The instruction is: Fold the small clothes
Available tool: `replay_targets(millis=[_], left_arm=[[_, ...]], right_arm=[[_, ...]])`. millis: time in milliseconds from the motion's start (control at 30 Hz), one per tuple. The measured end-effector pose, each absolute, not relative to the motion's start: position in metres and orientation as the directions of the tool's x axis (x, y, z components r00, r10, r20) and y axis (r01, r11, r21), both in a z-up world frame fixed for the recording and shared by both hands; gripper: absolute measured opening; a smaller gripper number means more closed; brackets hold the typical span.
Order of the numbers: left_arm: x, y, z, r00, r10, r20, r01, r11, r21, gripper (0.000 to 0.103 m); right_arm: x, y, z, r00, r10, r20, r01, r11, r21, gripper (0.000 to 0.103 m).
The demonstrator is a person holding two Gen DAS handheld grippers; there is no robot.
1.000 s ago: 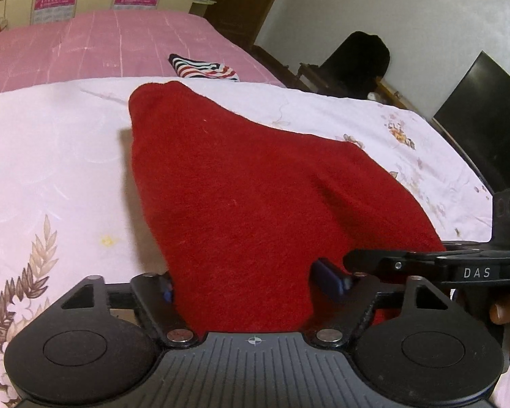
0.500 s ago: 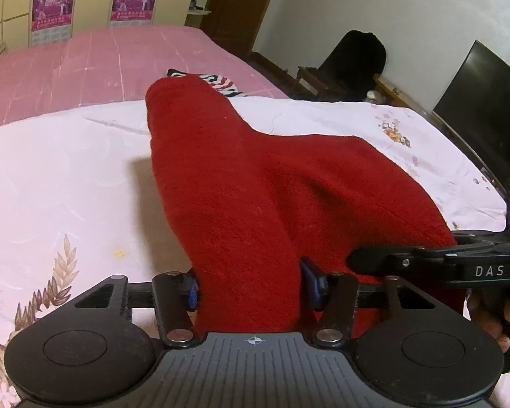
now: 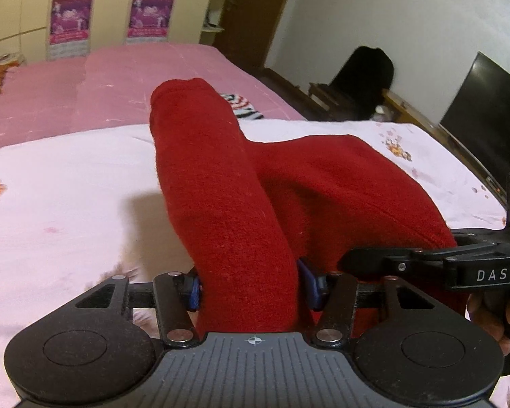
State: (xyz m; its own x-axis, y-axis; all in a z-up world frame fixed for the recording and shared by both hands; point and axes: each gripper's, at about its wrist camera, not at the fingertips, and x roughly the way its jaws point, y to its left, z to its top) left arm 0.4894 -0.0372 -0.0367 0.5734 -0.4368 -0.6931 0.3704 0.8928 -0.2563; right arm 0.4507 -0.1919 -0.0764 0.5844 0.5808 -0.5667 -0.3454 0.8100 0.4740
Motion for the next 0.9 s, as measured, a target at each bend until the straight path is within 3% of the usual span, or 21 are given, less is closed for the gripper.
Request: replay_targets(millis=[533, 900], left_arm=[[0.430, 0.080, -0.029, 0.631, -0.282, -0.723, 0.186, 0.959, -0.213, 0.054], [0.421, 0.112, -0.049, 0.617, -0.230, -0.753, 0.125, 0.973, -0.195, 0.054]], right_arm=[[0.449, -0.084, -0.065, 0.479, 0.679, -0.556, -0.470, 0.733, 0.491, 0.039], [0.451, -0.042, -0.074, 0.421, 0.702, -0.574, -0.495, 0.708, 0.503, 0.039]])
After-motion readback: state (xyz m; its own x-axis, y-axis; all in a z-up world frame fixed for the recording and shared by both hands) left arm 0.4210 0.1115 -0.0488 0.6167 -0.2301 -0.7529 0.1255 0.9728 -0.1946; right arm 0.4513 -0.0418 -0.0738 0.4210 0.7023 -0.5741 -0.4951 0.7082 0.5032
